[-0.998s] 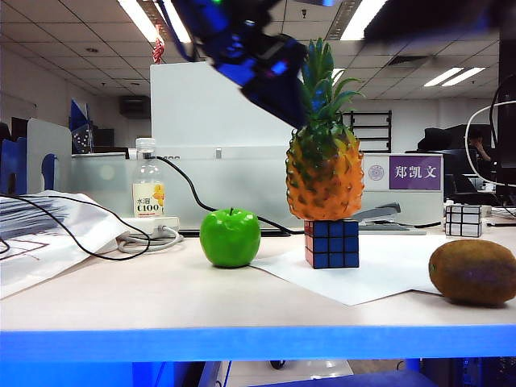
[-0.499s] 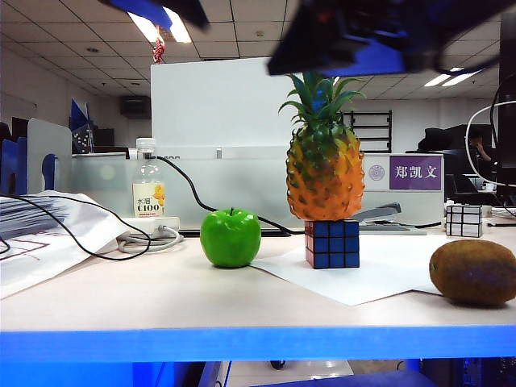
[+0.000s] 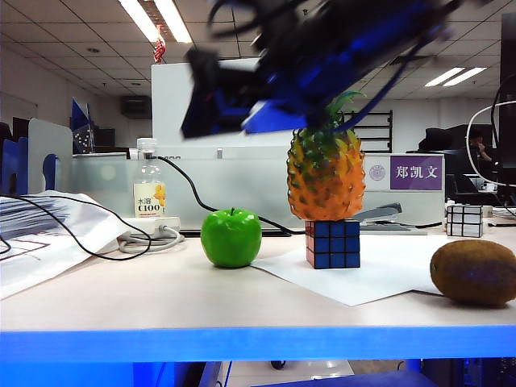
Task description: Arrange all the fruits from large to small from left to right in a row.
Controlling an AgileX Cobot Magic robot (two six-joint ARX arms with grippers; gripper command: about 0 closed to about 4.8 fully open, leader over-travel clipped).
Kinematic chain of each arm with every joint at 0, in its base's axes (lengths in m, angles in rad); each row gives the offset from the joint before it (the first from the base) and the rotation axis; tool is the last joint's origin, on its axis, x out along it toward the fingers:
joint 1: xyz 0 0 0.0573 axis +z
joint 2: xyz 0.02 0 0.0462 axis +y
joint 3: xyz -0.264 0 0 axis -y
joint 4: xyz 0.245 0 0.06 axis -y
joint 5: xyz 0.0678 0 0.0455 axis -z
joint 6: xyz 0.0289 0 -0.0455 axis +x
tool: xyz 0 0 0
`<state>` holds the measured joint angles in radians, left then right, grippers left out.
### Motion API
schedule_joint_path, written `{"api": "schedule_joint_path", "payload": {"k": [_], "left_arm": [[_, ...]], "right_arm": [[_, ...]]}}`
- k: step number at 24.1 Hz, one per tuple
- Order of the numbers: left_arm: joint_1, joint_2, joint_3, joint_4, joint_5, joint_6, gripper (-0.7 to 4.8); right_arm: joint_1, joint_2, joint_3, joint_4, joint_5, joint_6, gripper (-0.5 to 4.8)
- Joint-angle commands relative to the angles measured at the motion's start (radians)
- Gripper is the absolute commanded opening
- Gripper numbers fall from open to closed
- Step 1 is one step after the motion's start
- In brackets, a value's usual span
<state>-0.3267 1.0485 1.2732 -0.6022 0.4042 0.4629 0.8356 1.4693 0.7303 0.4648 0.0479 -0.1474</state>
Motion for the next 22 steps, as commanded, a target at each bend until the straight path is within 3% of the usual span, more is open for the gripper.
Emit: {"api": "schedule_joint_path", "payload": {"k": [1,4,6,8,10,11,13,16,17,19,22], "left_arm": [[0.003,-0.059,-0.005,-0.088,0.005,0.031,1.98],[0.003,-0.137,-0.043,-0.076,-0.001,0.026,1.71],[0.003,-0.224,-0.091,-0.031,-0.021,0.023,0.71],[0.003,-0.285,-0.135,0.000,-0.023,0.024,0.61],[0.003,-0.307,-0.190,0.024,-0.027,0.023,1.33],[0.003,-0.306,-0.238,0.053,-0.025,-0.004,2.60],[0.003,-0.292,-0.338,0.177,-0.021,-0.083,4.10],[0.003,-0.252,-0.489,0.470,0.009,-0.238,4.51],[0.003,-0.225,-0.567,0.641,0.005,-0.291,4.79],[0.003,-0.137,-0.678,0.878,0.001,-0.338,4.79],[0.003,0.037,-0.748,1.061,0.001,-0.342,4.79]], "right_arm": [[0.000,0.092,0.051,0.020,0.003,-0.001,4.79],[-0.009,0.156,0.095,0.019,0.006,-0.007,4.79],[-0.009,0.175,0.113,0.021,0.006,-0.007,4.79],[-0.005,0.163,0.113,0.042,0.000,0.014,4.79],[-0.005,0.115,0.115,0.031,0.001,0.021,4.79],[-0.005,0.072,0.115,0.011,0.002,0.021,4.79],[-0.005,-0.014,0.115,-0.024,0.002,0.021,4.79],[-0.006,-0.148,0.115,-0.052,0.001,0.020,4.79],[-0.006,-0.208,0.115,-0.058,0.001,0.020,4.79],[-0.006,-0.306,0.115,-0.074,0.002,0.016,4.79],[-0.006,-0.429,0.115,-0.098,0.002,-0.003,4.79]]}}
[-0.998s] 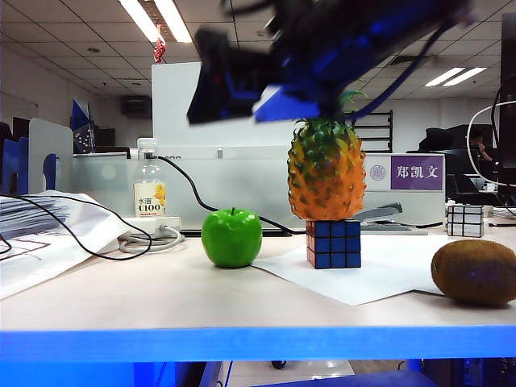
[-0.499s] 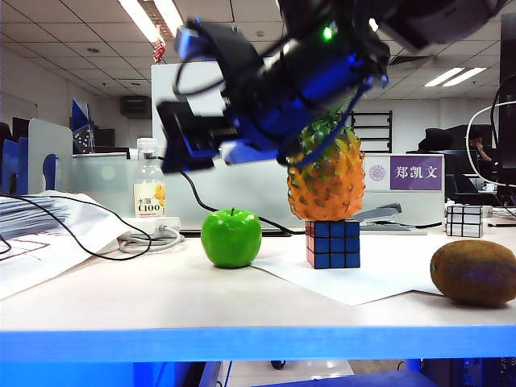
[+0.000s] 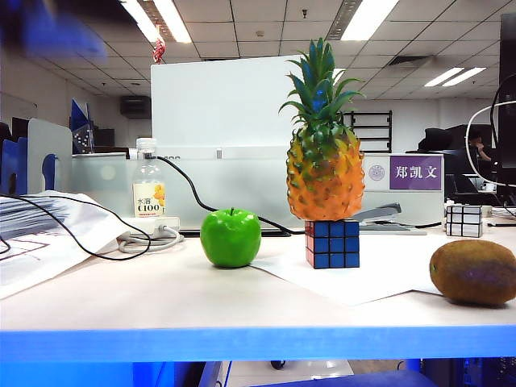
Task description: Arrange all the fruits from large to small from left to right in a row.
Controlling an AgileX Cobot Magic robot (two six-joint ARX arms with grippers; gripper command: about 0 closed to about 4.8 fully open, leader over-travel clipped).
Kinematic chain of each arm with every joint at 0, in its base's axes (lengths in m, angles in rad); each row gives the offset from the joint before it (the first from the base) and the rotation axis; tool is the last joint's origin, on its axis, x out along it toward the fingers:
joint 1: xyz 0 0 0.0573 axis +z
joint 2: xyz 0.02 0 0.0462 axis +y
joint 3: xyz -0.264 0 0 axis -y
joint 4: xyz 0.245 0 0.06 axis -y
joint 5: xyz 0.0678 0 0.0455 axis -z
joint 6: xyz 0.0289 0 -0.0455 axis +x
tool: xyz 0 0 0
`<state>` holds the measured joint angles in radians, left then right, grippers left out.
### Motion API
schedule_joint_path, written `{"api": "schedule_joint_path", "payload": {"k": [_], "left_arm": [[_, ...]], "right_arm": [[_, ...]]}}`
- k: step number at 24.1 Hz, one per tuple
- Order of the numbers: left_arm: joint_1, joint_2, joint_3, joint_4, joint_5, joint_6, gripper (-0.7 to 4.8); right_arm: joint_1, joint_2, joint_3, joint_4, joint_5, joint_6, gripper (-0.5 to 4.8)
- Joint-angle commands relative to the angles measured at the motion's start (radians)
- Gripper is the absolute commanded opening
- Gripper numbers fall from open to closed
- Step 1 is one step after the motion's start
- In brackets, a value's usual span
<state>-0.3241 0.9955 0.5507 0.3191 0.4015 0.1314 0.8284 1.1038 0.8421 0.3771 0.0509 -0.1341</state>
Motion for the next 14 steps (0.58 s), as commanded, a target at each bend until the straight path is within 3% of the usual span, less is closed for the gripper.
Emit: {"api": "schedule_joint_path", "payload": {"k": [1,7,14], "left_arm": [[0.000,0.153,-0.035,0.205,0.010,-0.011,4.79],[0.000,0.548,-0.031,0.612,0.039,-0.058,4.79],[-0.005,0.848,0.088,0.715,0.129,-0.079,4.79]], "right_arm": [[0.001,-0.088,0.003,-0.017,-0.002,-0.024,4.79],[-0.002,-0.224,0.003,-0.122,0.028,-0.071,4.79],[-0.003,-0.283,0.003,-0.257,0.085,-0.099,4.79]]}}
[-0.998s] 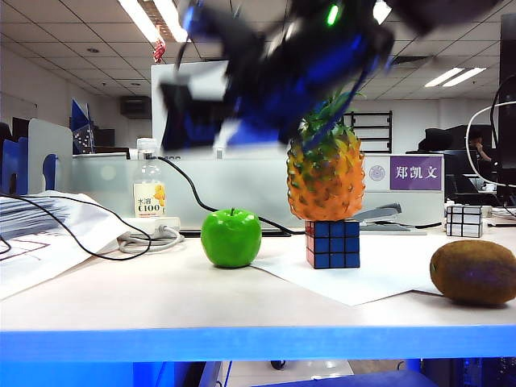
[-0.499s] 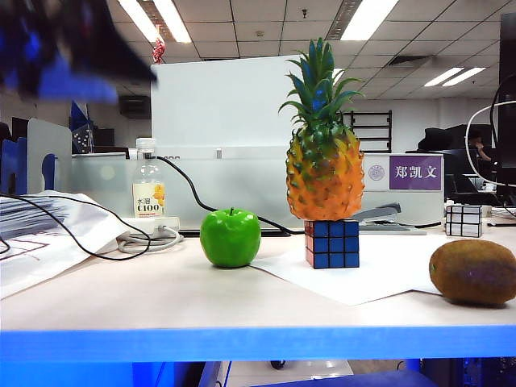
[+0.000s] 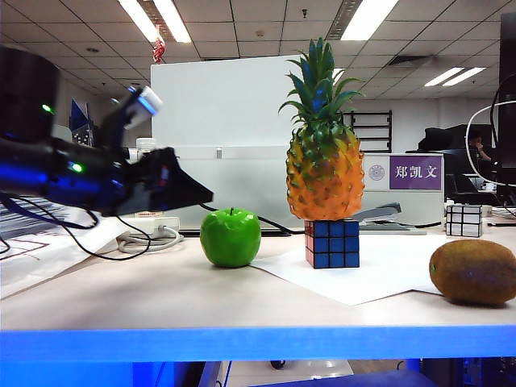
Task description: Arrange all the fruits from large to small from left to right in a row.
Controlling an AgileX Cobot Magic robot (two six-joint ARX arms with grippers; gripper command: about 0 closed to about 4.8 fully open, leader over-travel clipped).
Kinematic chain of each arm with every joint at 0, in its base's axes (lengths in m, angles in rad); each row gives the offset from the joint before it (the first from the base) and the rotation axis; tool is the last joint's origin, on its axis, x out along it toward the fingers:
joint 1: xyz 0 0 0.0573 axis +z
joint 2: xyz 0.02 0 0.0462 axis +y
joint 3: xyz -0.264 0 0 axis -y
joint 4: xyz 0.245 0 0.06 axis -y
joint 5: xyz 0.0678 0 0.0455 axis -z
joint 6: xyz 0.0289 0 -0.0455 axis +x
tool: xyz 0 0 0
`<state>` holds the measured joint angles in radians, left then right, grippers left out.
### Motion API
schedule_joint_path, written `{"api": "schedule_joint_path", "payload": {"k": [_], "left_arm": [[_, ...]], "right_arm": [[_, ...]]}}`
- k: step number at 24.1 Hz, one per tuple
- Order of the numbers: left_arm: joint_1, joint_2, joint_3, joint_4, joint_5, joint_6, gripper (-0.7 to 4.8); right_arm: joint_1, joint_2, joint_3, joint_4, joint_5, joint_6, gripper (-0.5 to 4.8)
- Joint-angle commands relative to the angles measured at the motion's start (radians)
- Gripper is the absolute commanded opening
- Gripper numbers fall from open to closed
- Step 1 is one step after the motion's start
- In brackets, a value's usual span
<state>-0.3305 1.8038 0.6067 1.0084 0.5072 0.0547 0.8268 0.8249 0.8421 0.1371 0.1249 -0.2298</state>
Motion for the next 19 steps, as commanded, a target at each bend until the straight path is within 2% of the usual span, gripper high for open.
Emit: {"api": "schedule_joint_path", "payload": {"k": [1,10,19], "left_arm": [[0.002,0.074,0.067,0.023,0.061,-0.003,4.79],[-0.006,0.143,0.154,0.011,0.066,0.000,4.79],[-0.006,0.209,0.216,-0.009,0.124,-0.018,4.79]], "right_arm": [[-0.002,-0.004,0.003,-0.031,0.012,-0.003,4.79],[-0.004,-0.005,0.003,-0.021,0.012,-0.006,4.79],[-0.005,-0.004,0.003,-0.005,0.015,-0.007,4.79]]}}
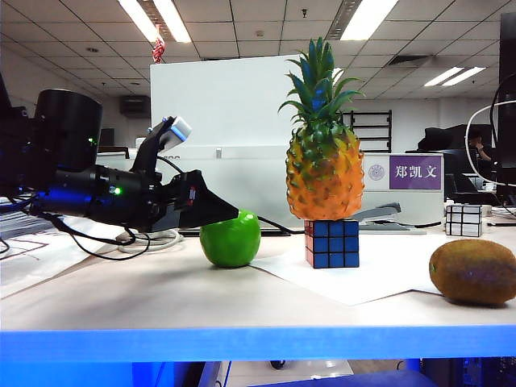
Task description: Arrange all the fruits from large to small from left to right in a row.
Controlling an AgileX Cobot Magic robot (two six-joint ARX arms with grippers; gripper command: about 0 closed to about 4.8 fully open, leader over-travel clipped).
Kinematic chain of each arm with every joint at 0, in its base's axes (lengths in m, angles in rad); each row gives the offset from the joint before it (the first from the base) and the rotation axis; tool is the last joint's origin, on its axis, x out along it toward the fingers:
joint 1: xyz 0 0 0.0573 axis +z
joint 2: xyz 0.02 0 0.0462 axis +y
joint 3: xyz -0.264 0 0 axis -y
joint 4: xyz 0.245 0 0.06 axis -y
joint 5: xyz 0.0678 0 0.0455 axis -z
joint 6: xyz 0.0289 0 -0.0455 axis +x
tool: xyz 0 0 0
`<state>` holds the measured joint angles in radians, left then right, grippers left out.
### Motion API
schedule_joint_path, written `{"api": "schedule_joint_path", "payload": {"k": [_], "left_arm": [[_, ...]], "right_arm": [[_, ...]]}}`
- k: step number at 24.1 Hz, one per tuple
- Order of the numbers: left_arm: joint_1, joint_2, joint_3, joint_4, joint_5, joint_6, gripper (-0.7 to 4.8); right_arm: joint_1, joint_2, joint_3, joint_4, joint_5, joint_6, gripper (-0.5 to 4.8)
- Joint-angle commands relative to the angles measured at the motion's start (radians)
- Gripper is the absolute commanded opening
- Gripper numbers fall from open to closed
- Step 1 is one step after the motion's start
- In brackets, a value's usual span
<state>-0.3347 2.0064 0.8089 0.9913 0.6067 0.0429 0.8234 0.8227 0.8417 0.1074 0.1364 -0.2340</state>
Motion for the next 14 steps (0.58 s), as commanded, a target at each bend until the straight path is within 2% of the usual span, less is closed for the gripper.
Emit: {"api": "schedule_joint_path", "payload": {"k": [1,14], "left_arm": [[-0.002,0.010,0.018,0.008,0.026,-0.006,4.79],[-0.008,0.068,0.074,-0.032,0.052,-0.002,4.79]], "right_arm": [[-0.002,-0.002,0.004,0.025,0.004,-0.003,4.79],[-0.025,-0.001,0.003,0.024,0.003,-0.002,4.79]]}}
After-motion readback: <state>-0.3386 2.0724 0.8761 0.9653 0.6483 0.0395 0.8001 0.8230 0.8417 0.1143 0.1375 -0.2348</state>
